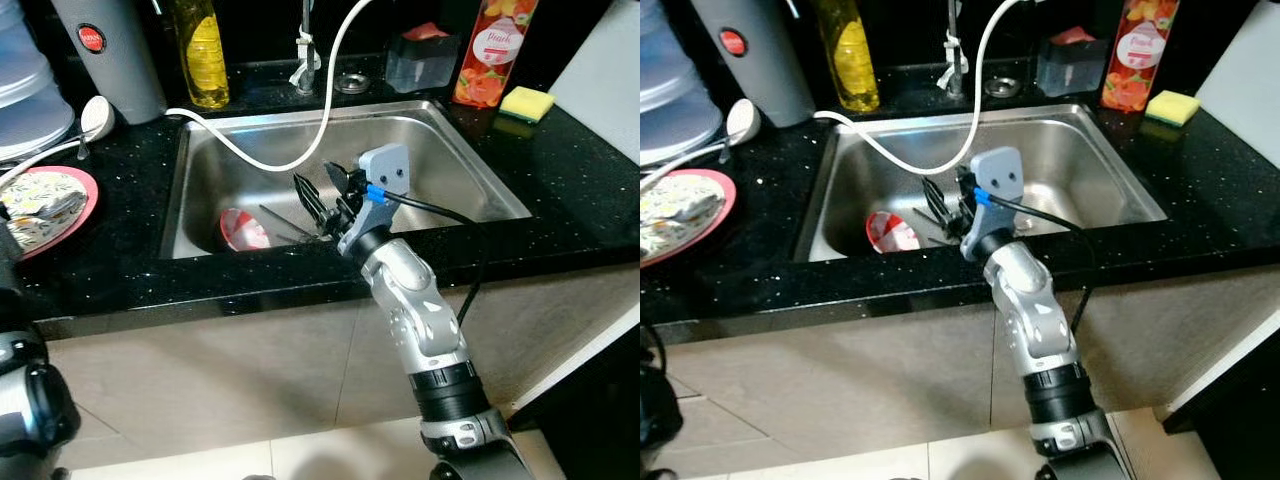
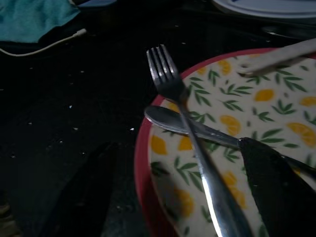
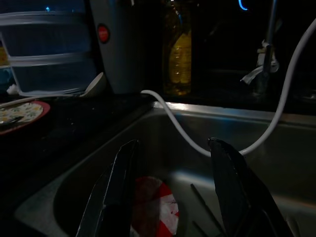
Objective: Kitchen organization
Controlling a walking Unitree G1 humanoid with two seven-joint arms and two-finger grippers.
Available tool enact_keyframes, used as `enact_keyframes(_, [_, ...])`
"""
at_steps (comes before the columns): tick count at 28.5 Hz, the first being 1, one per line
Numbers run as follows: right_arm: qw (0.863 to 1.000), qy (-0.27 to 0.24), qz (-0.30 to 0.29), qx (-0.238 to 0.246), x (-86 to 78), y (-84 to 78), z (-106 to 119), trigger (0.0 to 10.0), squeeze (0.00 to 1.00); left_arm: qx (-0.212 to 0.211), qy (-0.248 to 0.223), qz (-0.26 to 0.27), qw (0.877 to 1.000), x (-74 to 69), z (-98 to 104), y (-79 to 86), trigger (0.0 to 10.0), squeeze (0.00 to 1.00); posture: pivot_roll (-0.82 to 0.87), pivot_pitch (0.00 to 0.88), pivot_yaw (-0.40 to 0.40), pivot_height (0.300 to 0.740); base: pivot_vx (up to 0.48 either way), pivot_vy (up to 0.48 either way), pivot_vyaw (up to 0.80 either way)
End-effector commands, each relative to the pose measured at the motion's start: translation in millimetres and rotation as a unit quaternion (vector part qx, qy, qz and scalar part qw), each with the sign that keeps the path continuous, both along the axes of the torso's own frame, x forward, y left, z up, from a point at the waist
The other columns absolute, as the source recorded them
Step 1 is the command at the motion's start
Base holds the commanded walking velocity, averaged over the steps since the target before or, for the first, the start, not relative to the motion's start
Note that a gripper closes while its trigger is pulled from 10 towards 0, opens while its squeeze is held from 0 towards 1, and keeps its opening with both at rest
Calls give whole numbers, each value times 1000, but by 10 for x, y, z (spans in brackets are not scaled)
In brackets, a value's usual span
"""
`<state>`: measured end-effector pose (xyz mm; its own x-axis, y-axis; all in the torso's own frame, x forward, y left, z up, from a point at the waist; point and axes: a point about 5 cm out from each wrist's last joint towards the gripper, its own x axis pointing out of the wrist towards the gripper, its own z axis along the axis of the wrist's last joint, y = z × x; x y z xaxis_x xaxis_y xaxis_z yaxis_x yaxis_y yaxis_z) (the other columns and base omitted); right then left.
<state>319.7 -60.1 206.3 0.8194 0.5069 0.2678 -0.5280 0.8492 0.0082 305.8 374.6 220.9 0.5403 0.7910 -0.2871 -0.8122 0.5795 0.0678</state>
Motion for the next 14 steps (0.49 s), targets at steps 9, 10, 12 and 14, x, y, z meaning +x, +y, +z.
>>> enact_keyframes(9, [998,-16,56,5,23,272,238,10000,0,-62,-55,4,997,-178,-33,120,10000,0,273,48,-26,740,0,0,0])
enact_keyframes(10, [998,-14,58,1,17,255,223,10000,0,-68,-49,-3,996,-177,-66,117,9294,0,280,62,-28,740,0,0,0])
enact_keyframes(12, [999,-4,53,-8,13,198,169,10000,0,-75,-37,-8,996,-187,-107,126,7020,0,282,92,-25,740,0,0,0])
enact_keyframes(14, [999,0,50,-8,3,184,160,10000,0,-72,-31,-11,997,-200,-102,141,7020,0,276,115,-19,740,0,0,0])
